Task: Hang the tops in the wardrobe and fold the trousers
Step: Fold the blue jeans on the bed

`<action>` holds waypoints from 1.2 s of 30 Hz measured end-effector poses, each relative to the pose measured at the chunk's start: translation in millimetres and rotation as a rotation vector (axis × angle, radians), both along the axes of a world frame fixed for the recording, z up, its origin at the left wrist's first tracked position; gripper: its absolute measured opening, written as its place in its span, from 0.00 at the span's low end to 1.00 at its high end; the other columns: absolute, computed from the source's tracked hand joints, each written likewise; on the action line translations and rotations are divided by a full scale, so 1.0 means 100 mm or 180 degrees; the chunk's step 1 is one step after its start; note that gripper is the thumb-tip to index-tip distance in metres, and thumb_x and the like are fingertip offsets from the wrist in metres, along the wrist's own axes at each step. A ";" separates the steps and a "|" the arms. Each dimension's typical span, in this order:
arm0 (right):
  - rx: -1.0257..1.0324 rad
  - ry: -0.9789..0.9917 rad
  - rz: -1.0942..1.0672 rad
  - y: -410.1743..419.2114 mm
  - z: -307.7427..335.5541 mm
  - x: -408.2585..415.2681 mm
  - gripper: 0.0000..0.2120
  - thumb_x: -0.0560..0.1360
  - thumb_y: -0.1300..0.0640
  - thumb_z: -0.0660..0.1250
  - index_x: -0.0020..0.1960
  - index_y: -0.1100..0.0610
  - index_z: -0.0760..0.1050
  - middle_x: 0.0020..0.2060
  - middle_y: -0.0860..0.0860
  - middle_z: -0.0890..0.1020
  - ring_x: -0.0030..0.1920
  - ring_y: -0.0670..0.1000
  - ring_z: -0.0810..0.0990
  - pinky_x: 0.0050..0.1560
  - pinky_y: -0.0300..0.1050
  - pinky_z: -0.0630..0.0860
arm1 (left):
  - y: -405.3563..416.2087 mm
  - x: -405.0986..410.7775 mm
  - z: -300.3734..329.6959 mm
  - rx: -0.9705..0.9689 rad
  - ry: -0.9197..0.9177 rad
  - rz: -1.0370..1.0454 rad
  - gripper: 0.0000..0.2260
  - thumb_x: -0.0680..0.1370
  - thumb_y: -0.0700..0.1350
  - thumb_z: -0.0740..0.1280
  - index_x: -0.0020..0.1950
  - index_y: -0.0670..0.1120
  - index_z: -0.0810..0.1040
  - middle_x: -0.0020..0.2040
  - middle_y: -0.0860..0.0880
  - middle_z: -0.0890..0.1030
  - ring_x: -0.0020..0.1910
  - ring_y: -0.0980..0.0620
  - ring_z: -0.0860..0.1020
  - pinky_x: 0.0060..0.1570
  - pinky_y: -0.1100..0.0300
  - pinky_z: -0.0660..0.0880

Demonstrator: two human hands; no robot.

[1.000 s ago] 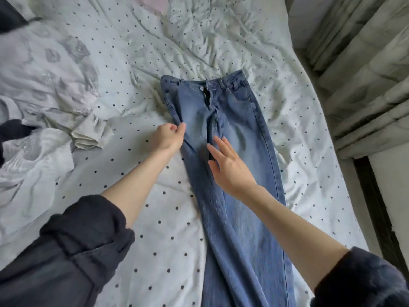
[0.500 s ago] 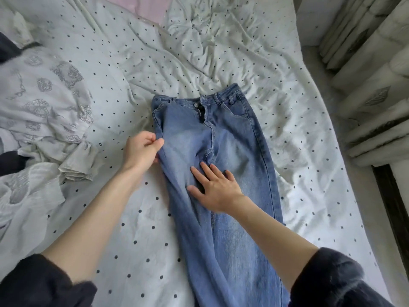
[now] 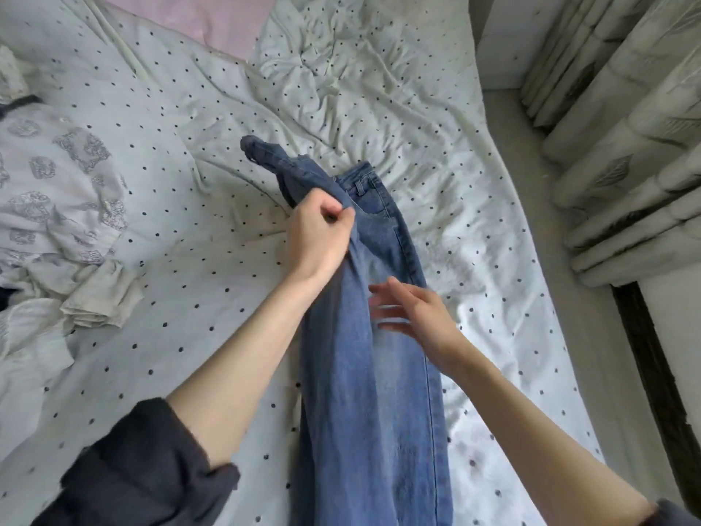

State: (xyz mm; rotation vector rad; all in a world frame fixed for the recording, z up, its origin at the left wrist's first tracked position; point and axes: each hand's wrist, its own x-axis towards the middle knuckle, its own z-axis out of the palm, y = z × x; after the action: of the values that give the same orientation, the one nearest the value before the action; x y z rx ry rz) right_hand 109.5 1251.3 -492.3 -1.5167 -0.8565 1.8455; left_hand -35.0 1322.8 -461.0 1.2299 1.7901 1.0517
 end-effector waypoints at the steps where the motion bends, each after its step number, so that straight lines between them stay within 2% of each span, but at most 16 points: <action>1: -0.0119 0.0085 -0.0075 -0.05 0.00 0.11 0.15 0.80 0.49 0.59 0.49 0.58 0.79 0.39 0.50 0.82 0.38 0.48 0.80 0.42 0.42 0.77 | 0.03 0.13 -0.07 -0.0003 0.0118 -0.0237 0.11 0.73 0.42 0.67 0.35 0.52 0.68 0.33 0.52 0.75 0.37 0.40 0.79 0.42 0.45 0.78; 4: -0.0377 0.0097 0.0031 -0.19 -0.07 0.38 0.17 0.78 0.45 0.61 0.49 0.58 0.78 0.37 0.49 0.81 0.35 0.46 0.79 0.37 0.39 0.76 | 0.05 0.52 -0.25 -0.0407 0.0261 -0.1149 0.10 0.78 0.40 0.63 0.39 0.52 0.74 0.39 0.53 0.79 0.47 0.43 0.80 0.50 0.45 0.77; 7: -0.0613 0.0082 0.0120 -0.27 -0.16 0.50 0.12 0.78 0.52 0.64 0.51 0.61 0.74 0.34 0.48 0.80 0.32 0.45 0.79 0.37 0.39 0.78 | -0.08 0.57 -0.45 -0.0685 0.0280 -0.1583 0.11 0.80 0.37 0.58 0.49 0.46 0.79 0.51 0.50 0.81 0.55 0.49 0.78 0.58 0.50 0.75; 10: -0.0840 0.0242 0.0225 -0.35 -0.23 0.52 0.11 0.77 0.58 0.65 0.55 0.65 0.75 0.37 0.51 0.83 0.35 0.46 0.82 0.41 0.42 0.81 | -0.28 0.33 -0.50 -0.0344 0.0554 -0.1129 0.11 0.79 0.34 0.59 0.50 0.45 0.79 0.50 0.52 0.79 0.47 0.54 0.76 0.51 0.65 0.72; 12: -0.0890 0.0303 0.0248 -0.41 -0.26 0.51 0.11 0.77 0.59 0.65 0.56 0.64 0.76 0.42 0.53 0.83 0.39 0.49 0.82 0.43 0.44 0.81 | -0.43 0.11 -0.52 -0.0229 0.0859 -0.0800 0.10 0.77 0.33 0.62 0.54 0.41 0.79 0.51 0.48 0.79 0.43 0.52 0.75 0.46 0.68 0.69; 14: -0.0731 -0.0097 0.0172 -0.46 -0.28 0.48 0.07 0.77 0.59 0.65 0.52 0.63 0.76 0.42 0.55 0.81 0.38 0.51 0.81 0.38 0.44 0.81 | -0.58 -0.09 -0.58 -0.0417 0.1022 -0.0516 0.09 0.76 0.35 0.66 0.56 0.39 0.78 0.51 0.43 0.78 0.42 0.48 0.75 0.49 0.64 0.69; 16: -0.0379 -0.0940 0.0071 -0.50 -0.32 0.47 0.09 0.76 0.58 0.67 0.45 0.64 0.74 0.38 0.57 0.77 0.35 0.53 0.78 0.36 0.49 0.79 | -0.74 -0.21 -0.65 -0.0865 0.0892 -0.0273 0.10 0.75 0.39 0.69 0.55 0.39 0.77 0.50 0.41 0.79 0.44 0.46 0.77 0.51 0.58 0.72; 19: -0.0140 -0.1600 -0.0133 -0.58 -0.36 0.48 0.13 0.75 0.54 0.68 0.42 0.65 0.72 0.34 0.57 0.75 0.32 0.54 0.72 0.35 0.49 0.72 | -0.99 -0.25 -0.68 -0.1255 0.0621 -0.0290 0.08 0.74 0.42 0.70 0.50 0.40 0.79 0.45 0.43 0.80 0.43 0.49 0.77 0.49 0.60 0.72; 21: -0.0246 -0.1572 -0.0296 -0.64 -0.33 0.48 0.14 0.75 0.52 0.67 0.41 0.63 0.71 0.32 0.55 0.73 0.32 0.52 0.70 0.35 0.46 0.71 | -1.11 -0.23 -0.69 -0.1347 0.0570 -0.0358 0.07 0.74 0.41 0.71 0.49 0.40 0.80 0.44 0.44 0.81 0.44 0.49 0.77 0.51 0.58 0.73; 24: -0.0650 -0.0792 -0.0299 -0.72 -0.23 0.45 0.13 0.76 0.51 0.66 0.43 0.61 0.74 0.32 0.50 0.74 0.30 0.46 0.74 0.29 0.38 0.73 | -1.16 -0.18 -0.72 -0.1394 0.0560 -0.0234 0.07 0.74 0.41 0.70 0.50 0.40 0.80 0.46 0.44 0.81 0.46 0.47 0.78 0.52 0.57 0.73; 26: -0.0908 -0.0364 -0.0058 -0.82 -0.16 0.43 0.13 0.76 0.51 0.66 0.49 0.61 0.76 0.37 0.51 0.80 0.32 0.45 0.79 0.30 0.36 0.75 | -1.18 -0.18 -0.70 -0.1450 0.0607 -0.0188 0.05 0.75 0.41 0.69 0.49 0.41 0.81 0.43 0.46 0.80 0.46 0.48 0.78 0.49 0.59 0.72; 27: -0.0937 -0.0368 0.0019 -0.87 -0.15 0.43 0.14 0.77 0.51 0.66 0.50 0.62 0.76 0.40 0.53 0.80 0.35 0.46 0.80 0.31 0.38 0.77 | -1.18 -0.20 -0.70 -0.1479 0.0563 -0.0118 0.04 0.75 0.41 0.69 0.47 0.42 0.81 0.42 0.46 0.80 0.44 0.48 0.77 0.48 0.59 0.72; 29: -0.0619 -0.0926 0.0137 -0.95 -0.14 0.45 0.14 0.79 0.51 0.63 0.45 0.63 0.73 0.37 0.55 0.76 0.34 0.50 0.76 0.29 0.39 0.76 | -1.20 -0.26 -0.71 -0.1536 0.0302 0.0116 0.03 0.75 0.41 0.68 0.41 0.45 0.79 0.42 0.45 0.81 0.43 0.47 0.78 0.50 0.55 0.76; 32: 0.0174 -0.2217 0.0549 -0.99 -0.16 0.49 0.20 0.78 0.48 0.62 0.34 0.58 0.63 0.29 0.51 0.69 0.32 0.53 0.71 0.29 0.41 0.66 | -1.28 -0.35 -0.78 -0.1571 -0.0127 0.0444 0.10 0.77 0.40 0.66 0.35 0.48 0.74 0.38 0.44 0.80 0.43 0.43 0.80 0.50 0.49 0.78; 34: 0.0281 -0.2339 0.0541 -1.03 -0.19 0.45 0.21 0.77 0.47 0.63 0.33 0.58 0.62 0.28 0.51 0.69 0.33 0.55 0.71 0.32 0.45 0.65 | -1.37 -0.36 -0.78 -0.1593 -0.0239 0.0524 0.11 0.78 0.40 0.64 0.35 0.47 0.73 0.40 0.42 0.80 0.40 0.44 0.80 0.41 0.54 0.77; 36: -0.0097 -0.1768 0.0249 -1.09 -0.22 0.41 0.19 0.77 0.45 0.63 0.39 0.60 0.67 0.34 0.53 0.72 0.35 0.52 0.72 0.33 0.44 0.68 | -1.46 -0.35 -0.76 -0.1581 -0.0485 0.0497 0.09 0.79 0.41 0.64 0.38 0.45 0.74 0.43 0.40 0.80 0.36 0.45 0.78 0.42 0.54 0.77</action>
State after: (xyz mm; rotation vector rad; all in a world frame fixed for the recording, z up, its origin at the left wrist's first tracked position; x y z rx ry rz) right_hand 150.3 1142.1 -514.3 -2.0850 -1.1491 1.5044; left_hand -70.4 1176.8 -536.9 0.7009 1.8965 0.6966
